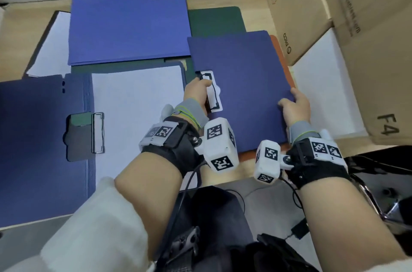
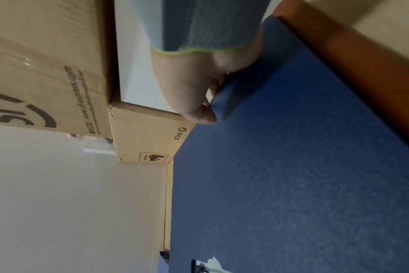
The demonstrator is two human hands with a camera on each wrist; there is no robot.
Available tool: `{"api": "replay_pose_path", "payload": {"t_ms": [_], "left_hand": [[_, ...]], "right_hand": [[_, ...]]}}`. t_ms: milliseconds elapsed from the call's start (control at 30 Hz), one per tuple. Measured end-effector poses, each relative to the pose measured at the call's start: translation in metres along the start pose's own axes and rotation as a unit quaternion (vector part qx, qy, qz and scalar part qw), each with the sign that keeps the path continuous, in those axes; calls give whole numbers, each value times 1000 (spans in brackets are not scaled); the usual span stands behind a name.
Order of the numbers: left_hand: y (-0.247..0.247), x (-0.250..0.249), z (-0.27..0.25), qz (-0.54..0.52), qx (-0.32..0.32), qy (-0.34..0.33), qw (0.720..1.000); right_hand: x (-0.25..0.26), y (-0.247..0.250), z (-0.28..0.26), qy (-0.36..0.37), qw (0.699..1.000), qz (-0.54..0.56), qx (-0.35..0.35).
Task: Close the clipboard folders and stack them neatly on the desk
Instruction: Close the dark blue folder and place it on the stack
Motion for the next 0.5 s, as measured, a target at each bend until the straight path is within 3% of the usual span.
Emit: {"api": "replay_pose_path", "payload": {"t_ms": [100,367,500], "left_hand": [[-2,22,21,22,5,22,999],[-14,18,-3,-2,17,11,1000],[-3,12,-12,-4,25,21,999]], "right_hand": [[28,15,-42,-11,999,-51,11],[32,7,-43,-9,996,-84,25],[67,-5,-54,56,995,-73,47]]}}
Point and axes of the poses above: each hand's wrist, its own z-axis towards the middle knuckle, its own y-axis out of the back of the hand, x = y × z, the point moved 9 cm from there along z, towards the middle knuckle, and after that the axes turned 15 degrees about -z, right-handed, at the moved point
